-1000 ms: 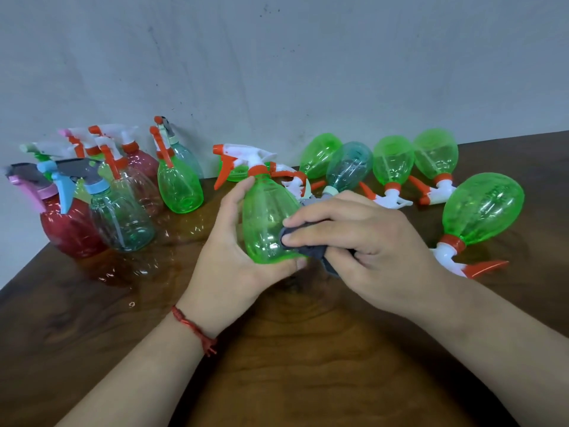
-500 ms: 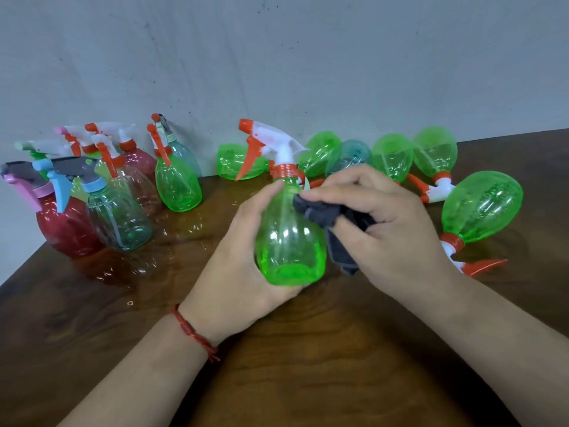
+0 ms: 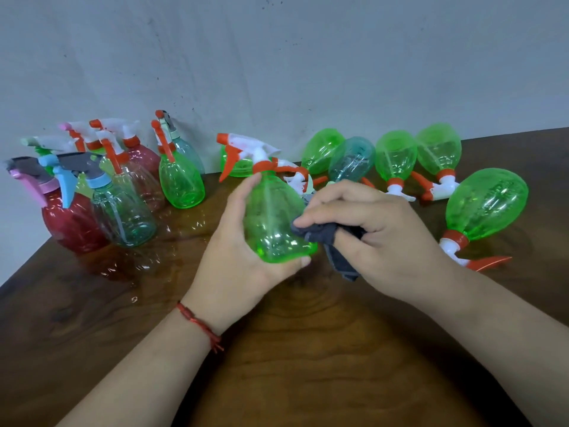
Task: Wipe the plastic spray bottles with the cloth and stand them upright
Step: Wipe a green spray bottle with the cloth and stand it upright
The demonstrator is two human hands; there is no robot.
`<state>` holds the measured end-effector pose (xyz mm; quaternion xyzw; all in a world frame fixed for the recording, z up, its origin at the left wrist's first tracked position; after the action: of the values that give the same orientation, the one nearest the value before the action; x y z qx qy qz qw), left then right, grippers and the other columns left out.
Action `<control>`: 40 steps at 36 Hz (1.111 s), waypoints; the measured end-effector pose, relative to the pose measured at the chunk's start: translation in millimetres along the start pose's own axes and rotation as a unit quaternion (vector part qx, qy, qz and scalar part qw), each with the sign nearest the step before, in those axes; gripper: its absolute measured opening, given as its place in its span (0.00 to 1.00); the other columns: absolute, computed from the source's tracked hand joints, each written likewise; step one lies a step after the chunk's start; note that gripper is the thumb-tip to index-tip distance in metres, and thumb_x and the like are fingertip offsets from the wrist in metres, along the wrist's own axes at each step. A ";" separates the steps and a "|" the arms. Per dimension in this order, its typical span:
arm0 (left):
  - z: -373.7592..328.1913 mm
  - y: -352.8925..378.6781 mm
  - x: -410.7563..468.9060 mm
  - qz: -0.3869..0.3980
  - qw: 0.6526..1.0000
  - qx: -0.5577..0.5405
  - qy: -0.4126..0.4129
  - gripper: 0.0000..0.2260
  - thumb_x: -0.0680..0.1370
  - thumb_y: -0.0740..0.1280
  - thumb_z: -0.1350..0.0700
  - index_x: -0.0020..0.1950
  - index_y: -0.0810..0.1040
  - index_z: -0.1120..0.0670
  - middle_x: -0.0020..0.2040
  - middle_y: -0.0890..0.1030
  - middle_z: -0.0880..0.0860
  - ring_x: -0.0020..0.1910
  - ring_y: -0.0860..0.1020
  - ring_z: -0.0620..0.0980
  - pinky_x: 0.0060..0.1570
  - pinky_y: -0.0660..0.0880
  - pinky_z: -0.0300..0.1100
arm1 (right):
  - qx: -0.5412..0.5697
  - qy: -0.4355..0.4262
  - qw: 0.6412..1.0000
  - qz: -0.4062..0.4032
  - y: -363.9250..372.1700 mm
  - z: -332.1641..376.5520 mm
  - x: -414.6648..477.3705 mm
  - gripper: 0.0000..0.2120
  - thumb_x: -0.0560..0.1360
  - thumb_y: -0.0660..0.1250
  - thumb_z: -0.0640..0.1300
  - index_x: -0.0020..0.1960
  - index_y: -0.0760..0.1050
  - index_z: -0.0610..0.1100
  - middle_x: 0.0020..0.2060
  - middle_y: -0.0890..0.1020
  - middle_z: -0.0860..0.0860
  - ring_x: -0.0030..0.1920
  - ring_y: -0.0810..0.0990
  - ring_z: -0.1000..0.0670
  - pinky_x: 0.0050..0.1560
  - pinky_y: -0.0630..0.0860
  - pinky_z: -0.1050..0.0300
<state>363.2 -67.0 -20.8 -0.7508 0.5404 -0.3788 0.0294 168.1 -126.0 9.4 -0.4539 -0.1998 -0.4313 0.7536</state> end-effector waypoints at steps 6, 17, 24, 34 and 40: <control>6.3 -6.6 4.4 -0.018 0.997 -0.054 -0.052 0.53 0.61 0.87 0.45 0.81 0.64 0.43 0.72 0.78 0.47 0.70 0.79 0.47 0.72 0.76 0.54 | -0.015 -0.036 0.999 0.025 3.9 8.9 -2.4 0.20 0.75 0.68 0.24 0.57 0.88 0.44 0.54 0.84 0.52 0.55 0.84 0.50 0.54 0.80 0.52; -14.5 13.4 -5.3 0.109 0.993 -0.033 0.028 0.54 0.64 0.88 0.57 0.84 0.61 0.49 0.78 0.71 0.46 0.78 0.72 0.54 0.77 0.70 0.55 | 0.076 0.102 0.986 -0.108 -10.4 -20.2 3.7 0.16 0.79 0.72 0.31 0.58 0.87 0.49 0.55 0.85 0.51 0.59 0.83 0.49 0.64 0.79 0.50; -20.5 14.4 -8.3 0.132 0.989 -0.049 0.051 0.53 0.64 0.88 0.58 0.83 0.62 0.52 0.77 0.72 0.49 0.75 0.76 0.49 0.72 0.73 0.38 | 0.087 0.111 0.983 -0.121 -10.3 -28.6 1.6 0.12 0.81 0.72 0.36 0.60 0.85 0.50 0.57 0.86 0.55 0.62 0.84 0.52 0.67 0.78 0.51; -0.4 -2.3 2.2 -0.020 0.996 -0.077 -0.028 0.51 0.63 0.88 0.52 0.80 0.65 0.48 0.72 0.78 0.49 0.69 0.80 0.47 0.70 0.78 0.49 | 0.044 0.038 0.998 -0.034 -0.3 -13.6 -0.4 0.18 0.76 0.71 0.24 0.55 0.88 0.44 0.55 0.85 0.53 0.60 0.84 0.50 0.63 0.78 0.58; 13.4 -9.5 6.8 -0.038 0.996 -0.064 -0.055 0.52 0.63 0.89 0.49 0.80 0.64 0.43 0.71 0.78 0.48 0.69 0.80 0.48 0.71 0.77 0.54 | -0.020 -0.004 1.000 -0.008 4.6 -3.1 -3.1 0.20 0.76 0.69 0.24 0.57 0.88 0.45 0.55 0.85 0.56 0.59 0.83 0.52 0.59 0.79 0.59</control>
<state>379.6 -73.7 -22.3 -0.7905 0.5323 -0.3027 -0.0035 169.9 -126.3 3.3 -0.4687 -0.1975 -0.4394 0.7404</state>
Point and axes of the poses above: each hand's wrist, its own x-axis towards the middle knuckle, its own y-axis out of the palm, z = x × y, the point moved 4 cm from there along x, towards the middle knuckle
